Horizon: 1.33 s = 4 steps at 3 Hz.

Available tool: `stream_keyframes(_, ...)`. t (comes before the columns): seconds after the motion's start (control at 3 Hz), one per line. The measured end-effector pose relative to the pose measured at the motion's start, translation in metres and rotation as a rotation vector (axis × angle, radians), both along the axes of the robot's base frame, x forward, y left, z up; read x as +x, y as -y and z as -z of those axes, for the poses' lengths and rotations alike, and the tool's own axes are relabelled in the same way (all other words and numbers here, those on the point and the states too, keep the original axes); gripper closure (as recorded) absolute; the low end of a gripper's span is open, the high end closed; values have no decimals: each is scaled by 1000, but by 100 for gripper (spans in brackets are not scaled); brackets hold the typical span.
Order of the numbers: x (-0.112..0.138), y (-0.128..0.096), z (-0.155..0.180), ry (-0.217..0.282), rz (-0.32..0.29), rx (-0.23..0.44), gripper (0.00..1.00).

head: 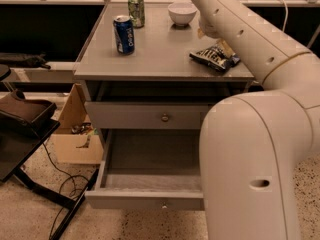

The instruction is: Place blue chip bag into middle drawer

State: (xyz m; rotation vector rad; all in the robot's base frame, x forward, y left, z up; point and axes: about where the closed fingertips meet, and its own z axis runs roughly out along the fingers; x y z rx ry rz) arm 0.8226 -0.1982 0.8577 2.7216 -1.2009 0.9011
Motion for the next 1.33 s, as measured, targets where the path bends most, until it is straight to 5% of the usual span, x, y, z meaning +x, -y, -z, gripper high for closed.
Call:
stream_keyframes(1.0, 0, 0, 0, -1, 0, -1, 96)
stream_keyframes(1.33, 0, 0, 0, -1, 0, -1, 100)
